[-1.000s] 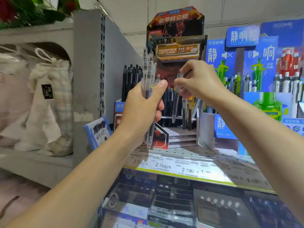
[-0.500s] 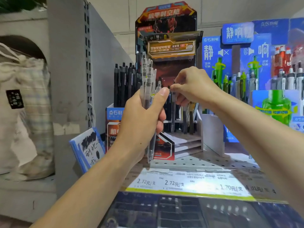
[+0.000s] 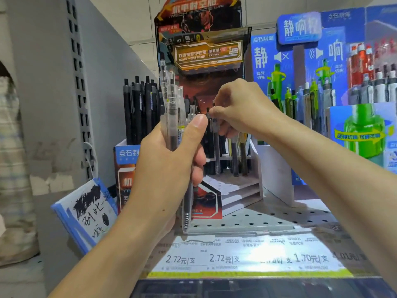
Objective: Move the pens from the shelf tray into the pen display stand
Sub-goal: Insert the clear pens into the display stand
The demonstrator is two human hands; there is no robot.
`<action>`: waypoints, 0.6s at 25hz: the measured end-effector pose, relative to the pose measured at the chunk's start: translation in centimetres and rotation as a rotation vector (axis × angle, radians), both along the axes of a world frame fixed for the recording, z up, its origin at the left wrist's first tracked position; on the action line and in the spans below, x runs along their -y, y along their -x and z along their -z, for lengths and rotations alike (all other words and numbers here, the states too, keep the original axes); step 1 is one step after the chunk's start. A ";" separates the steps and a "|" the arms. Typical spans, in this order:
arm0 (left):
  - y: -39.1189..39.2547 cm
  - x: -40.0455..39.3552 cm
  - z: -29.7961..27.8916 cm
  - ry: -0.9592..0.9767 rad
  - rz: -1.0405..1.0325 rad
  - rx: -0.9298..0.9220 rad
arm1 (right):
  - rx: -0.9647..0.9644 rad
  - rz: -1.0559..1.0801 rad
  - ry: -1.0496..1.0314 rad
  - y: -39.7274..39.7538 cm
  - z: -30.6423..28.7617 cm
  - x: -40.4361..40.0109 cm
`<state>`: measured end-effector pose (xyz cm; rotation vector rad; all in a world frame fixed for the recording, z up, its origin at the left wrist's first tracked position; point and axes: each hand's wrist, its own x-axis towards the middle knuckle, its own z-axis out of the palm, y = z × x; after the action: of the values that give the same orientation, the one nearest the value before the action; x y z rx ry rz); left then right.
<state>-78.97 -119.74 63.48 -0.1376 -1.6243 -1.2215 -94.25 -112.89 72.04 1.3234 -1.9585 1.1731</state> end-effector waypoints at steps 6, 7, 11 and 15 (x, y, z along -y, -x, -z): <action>0.1 -0.1 -0.3 0.000 -0.015 0.004 | -0.041 0.041 -0.034 0.1 0.3 -0.3; 0.1 -0.2 -0.4 0.004 -0.019 0.007 | -0.028 0.028 -0.032 0.1 0.3 -0.4; 0.1 -0.2 -0.7 0.009 -0.038 0.028 | 0.048 -0.024 -0.089 0.0 0.6 -0.4; 0.0 -0.2 -1.2 0.008 -0.050 0.033 | -0.162 0.135 -0.155 -0.4 1.1 0.5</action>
<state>-79.02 -119.51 64.66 -0.0820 -1.6520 -1.1842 -93.83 -113.37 70.97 1.2952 -2.0176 0.8394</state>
